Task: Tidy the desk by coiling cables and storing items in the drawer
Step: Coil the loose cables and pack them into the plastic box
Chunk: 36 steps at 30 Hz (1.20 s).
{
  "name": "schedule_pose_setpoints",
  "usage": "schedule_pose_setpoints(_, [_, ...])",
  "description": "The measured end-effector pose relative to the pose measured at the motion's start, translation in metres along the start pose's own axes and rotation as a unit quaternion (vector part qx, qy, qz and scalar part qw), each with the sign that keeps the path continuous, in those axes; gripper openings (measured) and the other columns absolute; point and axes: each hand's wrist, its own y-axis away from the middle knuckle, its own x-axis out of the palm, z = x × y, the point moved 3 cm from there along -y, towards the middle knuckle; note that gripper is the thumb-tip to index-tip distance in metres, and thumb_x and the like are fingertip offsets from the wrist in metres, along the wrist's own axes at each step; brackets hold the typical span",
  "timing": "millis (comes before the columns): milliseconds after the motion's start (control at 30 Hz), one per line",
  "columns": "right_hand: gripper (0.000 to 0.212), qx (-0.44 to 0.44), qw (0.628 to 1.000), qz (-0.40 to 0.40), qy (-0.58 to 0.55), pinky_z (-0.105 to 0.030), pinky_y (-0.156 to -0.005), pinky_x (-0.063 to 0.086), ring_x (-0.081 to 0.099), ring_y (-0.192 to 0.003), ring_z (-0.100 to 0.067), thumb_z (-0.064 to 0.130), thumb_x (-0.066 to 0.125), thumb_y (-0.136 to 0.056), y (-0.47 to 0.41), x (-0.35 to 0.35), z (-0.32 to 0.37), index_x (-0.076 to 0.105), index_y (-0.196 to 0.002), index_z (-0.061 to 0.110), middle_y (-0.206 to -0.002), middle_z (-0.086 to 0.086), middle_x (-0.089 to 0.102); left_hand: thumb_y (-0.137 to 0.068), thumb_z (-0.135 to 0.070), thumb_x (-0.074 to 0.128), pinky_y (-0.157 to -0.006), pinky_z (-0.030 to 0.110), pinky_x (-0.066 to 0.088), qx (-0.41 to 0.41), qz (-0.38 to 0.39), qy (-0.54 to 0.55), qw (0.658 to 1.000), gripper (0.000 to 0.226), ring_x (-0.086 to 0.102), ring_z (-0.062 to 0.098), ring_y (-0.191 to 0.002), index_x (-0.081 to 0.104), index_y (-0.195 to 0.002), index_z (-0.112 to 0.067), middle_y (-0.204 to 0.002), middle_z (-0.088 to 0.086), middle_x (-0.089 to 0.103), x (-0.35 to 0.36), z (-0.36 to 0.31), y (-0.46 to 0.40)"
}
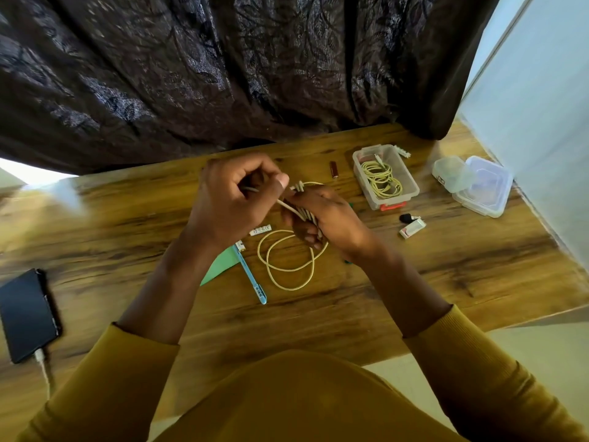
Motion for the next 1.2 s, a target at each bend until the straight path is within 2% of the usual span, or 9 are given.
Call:
schedule_pose_setpoints(200, [0.045,0.011,0.94,0.154,-0.305,-0.028,-0.04,0.004,0.008,-0.04,-0.015,0.028,0.037,-0.104,-0.001,0.014,-0.002,0.036,-0.059,0.021,-0.047,0.004,0.018,-0.105,-0.031,0.062,-0.047,0.034,0.031,-0.08,-0.05,0.081,0.992,0.046,0.041,0.013,-0.048,0.056,-0.065,-0.009,-0.054,0.006,0.047,0.011,0.024,0.002])
schedule_pose_setpoints(367, [0.05,-0.019,0.877,0.162,-0.451,-0.024,-0.039,0.015,0.012,-0.041,-0.012,0.036,0.036,-0.106,-0.005,0.008,0.011,0.042,-0.059,0.021,-0.046,0.005,0.017,-0.112,-0.031,0.044,-0.052,0.028,0.032,-0.137,-0.057,0.133,0.98,0.046,0.04,0.007,-0.053,0.052,-0.067,-0.025,-0.057,-0.008,0.047,0.036,0.036,0.02])
schedule_pose_setpoints(500, [0.049,-0.036,0.859,0.135,-0.492,-0.025,-0.042,0.019,0.03,-0.047,-0.011,0.041,0.031,-0.111,-0.01,0.004,0.014,0.046,-0.07,0.019,-0.05,0.005,0.03,-0.114,-0.031,0.039,-0.054,0.037,0.037,-0.145,-0.028,0.117,0.982,0.041,0.048,0.02,-0.058,0.059,-0.08,-0.021,-0.064,-0.002,0.055,0.054,0.037,0.034])
schedule_pose_setpoints(567, [0.046,-0.049,0.865,0.119,-0.485,-0.023,-0.042,0.023,0.043,-0.054,-0.01,0.042,0.026,-0.112,-0.014,0.002,0.011,0.048,-0.08,0.018,-0.056,0.005,0.042,-0.114,-0.029,0.04,-0.053,0.04,0.038,-0.14,0.0,0.08,0.987,0.033,0.053,0.029,-0.06,0.061,-0.089,-0.021,-0.07,0.008,0.059,0.059,0.034,0.038])
schedule_pose_setpoints(733, [0.034,-0.063,0.934,-0.005,-0.352,-0.019,-0.038,0.031,0.072,-0.091,-0.022,0.033,0.03,-0.114,-0.015,-0.012,0.004,0.057,-0.108,0.012,-0.091,-0.007,0.07,-0.109,-0.02,0.051,-0.056,0.01,0.031,-0.08,0.062,-0.066,0.993,0.02,0.057,-0.004,-0.065,0.071,-0.112,-0.019,-0.074,-0.024,0.054,0.057,0.021,0.042])
schedule_pose_setpoints(867, [0.033,-0.064,0.975,-0.056,-0.205,-0.027,-0.049,0.042,0.072,-0.111,-0.033,0.029,0.037,-0.114,-0.015,-0.01,-0.003,0.059,-0.12,0.006,-0.117,-0.019,0.074,-0.107,-0.028,0.057,-0.066,0.026,0.049,-0.027,0.077,-0.133,0.988,0.022,0.062,-0.004,-0.076,0.076,-0.113,-0.02,-0.089,-0.017,0.07,0.047,0.017,0.036])
schedule_pose_setpoints(967, [0.032,-0.045,0.99,-0.093,-0.099,-0.024,-0.045,0.036,0.071,-0.099,-0.029,0.031,0.038,-0.114,-0.013,-0.008,-0.006,0.063,-0.119,0.011,-0.117,-0.011,0.076,-0.102,-0.03,0.063,-0.077,0.033,0.06,-0.021,0.068,-0.12,0.99,0.02,0.071,0.003,-0.092,0.078,-0.113,-0.021,-0.105,-0.009,0.078,0.037,0.016,0.031])
schedule_pose_setpoints(1067, [0.032,-0.021,0.991,-0.132,-0.022,-0.021,-0.041,0.035,0.058,-0.083,-0.029,0.031,0.042,-0.113,-0.01,-0.007,-0.01,0.07,-0.116,0.015,-0.101,0.006,0.075,-0.097,-0.019,0.071,-0.078,0.023,0.059,-0.034,0.048,-0.09,0.994,0.016,0.071,-0.001,-0.093,0.08,-0.111,-0.019,-0.106,-0.01,0.078,0.028,0.012,0.025])
schedule_pose_setpoints(1200, [0.034,-0.014,0.993,-0.115,0.037,-0.025,-0.039,0.036,0.049,-0.069,-0.029,0.03,0.042,-0.113,-0.011,-0.005,-0.012,0.069,-0.101,0.013,-0.079,-0.001,0.062,-0.097,-0.018,0.072,-0.07,0.027,0.061,-0.085,0.04,-0.053,0.994,0.016,0.073,0.0,-0.084,0.077,-0.111,-0.023,-0.097,-0.014,0.077,0.021,0.011,0.021])
